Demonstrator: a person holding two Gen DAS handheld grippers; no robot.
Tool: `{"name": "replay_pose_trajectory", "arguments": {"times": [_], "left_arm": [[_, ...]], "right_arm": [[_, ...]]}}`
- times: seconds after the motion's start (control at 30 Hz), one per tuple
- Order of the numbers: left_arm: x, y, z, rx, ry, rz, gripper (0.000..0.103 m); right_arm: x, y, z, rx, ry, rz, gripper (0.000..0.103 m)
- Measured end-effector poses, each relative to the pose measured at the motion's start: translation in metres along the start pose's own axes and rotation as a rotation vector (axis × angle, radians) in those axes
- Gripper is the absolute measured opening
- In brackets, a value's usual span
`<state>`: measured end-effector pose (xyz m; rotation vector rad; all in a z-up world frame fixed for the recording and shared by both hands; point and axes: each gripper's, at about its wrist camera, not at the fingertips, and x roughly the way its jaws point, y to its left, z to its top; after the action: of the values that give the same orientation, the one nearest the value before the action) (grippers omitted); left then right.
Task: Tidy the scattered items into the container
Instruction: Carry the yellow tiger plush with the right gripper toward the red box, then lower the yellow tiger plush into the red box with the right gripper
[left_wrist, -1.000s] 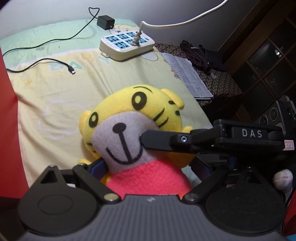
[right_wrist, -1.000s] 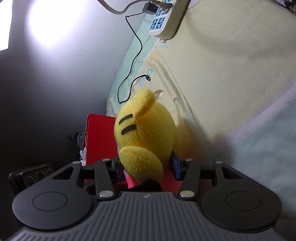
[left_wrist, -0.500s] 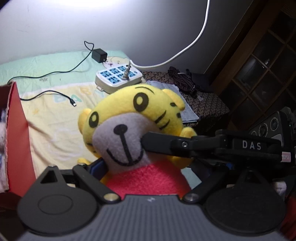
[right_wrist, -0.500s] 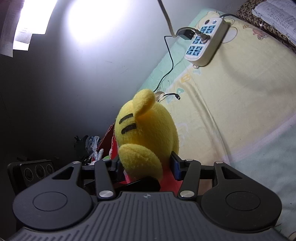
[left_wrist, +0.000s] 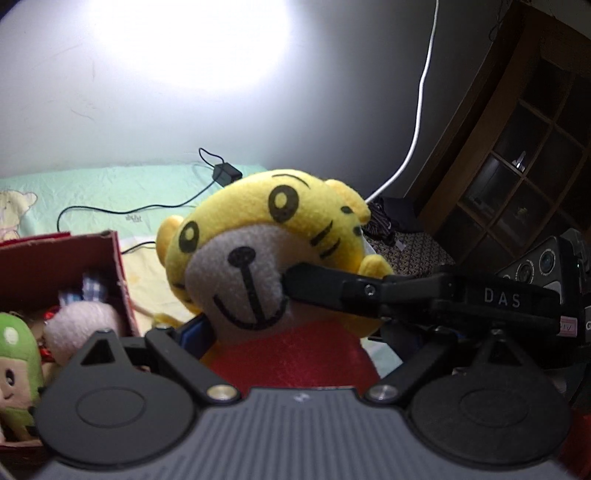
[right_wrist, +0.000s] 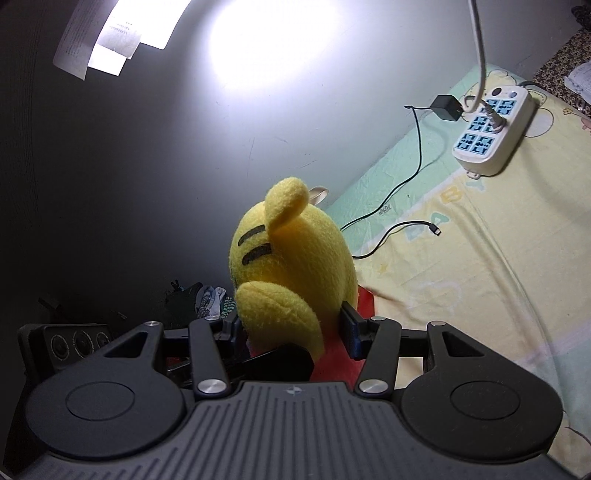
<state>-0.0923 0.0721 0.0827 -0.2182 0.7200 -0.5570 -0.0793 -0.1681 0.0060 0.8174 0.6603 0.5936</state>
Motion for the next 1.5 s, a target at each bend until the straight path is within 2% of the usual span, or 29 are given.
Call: {"name": "replay_pose_trajectory", "arguments": {"times": [0.3,0.47,0.67,1.0,1.17,1.4,1.5], "left_arm": [[-0.044,0.06,0.009,-0.041,-0.061,0.082,0.094],[-0.055,0.093,0.01,-0.056,-0.055,0.13,0.094],[-0.049,0.121,0.011,-0.061,-0.031,0.167,0.095],[-0.027,0.144,-0.007,-0.066,0.053,0.175,0.094],[-0.025,0.151,-0.012,-0.053,0.067,0.165,0.094],[-0.017,0.145,-0.015,-0.008,0.07,0.224,0.096],[-0.016,0.146,-0.016,0.005,0.067,0.214,0.098]], "right_arm": [[0.065,0.048,-0.005,-0.057,0.025,0.063,0.053],[0.105,0.059,-0.015,-0.047,0.056,0.098,0.053],[0.14,0.059,-0.025,-0.027,0.078,0.107,0.053],[0.175,0.044,-0.039,0.007,0.102,0.036,0.051],[0.178,0.058,-0.046,-0.111,0.12,-0.017,0.052],[0.183,0.064,-0.049,-0.154,0.126,-0.05,0.052],[0.191,0.065,-0.048,-0.162,0.118,-0.067,0.054]]}}
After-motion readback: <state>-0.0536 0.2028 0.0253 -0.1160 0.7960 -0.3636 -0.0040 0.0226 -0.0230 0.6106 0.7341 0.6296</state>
